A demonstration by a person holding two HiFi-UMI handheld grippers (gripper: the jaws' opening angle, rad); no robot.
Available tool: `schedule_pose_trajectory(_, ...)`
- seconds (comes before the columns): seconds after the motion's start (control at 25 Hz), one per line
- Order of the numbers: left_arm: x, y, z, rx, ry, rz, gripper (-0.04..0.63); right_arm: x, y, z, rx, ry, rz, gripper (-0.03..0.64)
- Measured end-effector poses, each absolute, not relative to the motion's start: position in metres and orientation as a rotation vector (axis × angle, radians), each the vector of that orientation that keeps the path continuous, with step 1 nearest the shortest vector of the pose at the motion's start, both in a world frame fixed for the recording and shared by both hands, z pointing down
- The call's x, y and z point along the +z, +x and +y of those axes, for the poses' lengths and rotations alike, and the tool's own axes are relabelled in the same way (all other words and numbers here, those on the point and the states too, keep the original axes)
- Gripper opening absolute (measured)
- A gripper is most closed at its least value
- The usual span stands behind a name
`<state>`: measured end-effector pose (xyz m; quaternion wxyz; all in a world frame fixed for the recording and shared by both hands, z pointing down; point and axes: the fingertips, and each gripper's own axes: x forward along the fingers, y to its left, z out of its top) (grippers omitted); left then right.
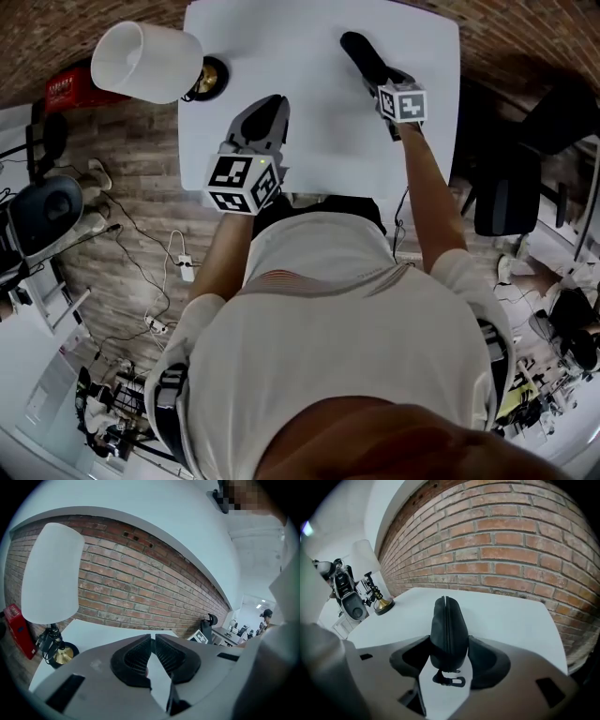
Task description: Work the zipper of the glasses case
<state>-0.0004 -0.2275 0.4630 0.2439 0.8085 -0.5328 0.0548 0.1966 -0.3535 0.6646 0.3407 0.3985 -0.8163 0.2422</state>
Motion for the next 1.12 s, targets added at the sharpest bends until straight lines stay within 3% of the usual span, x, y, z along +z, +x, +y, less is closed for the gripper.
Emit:
schedule_pose_trajectory(0.56, 0.439, 0.015, -0.226, 0.076, 2.313, -1.333, 0.038, 0.549, 0.196, -0.297, 0.677, 1.114, -2.419, 0.298)
schedule_pose_trajectory(1.12, 0.424, 0.062, -0.195, 0.014, 2.408, -1.020, 0.038, 0.440, 0.158, -0.193, 0.911, 0.757, -2.810, 0.299)
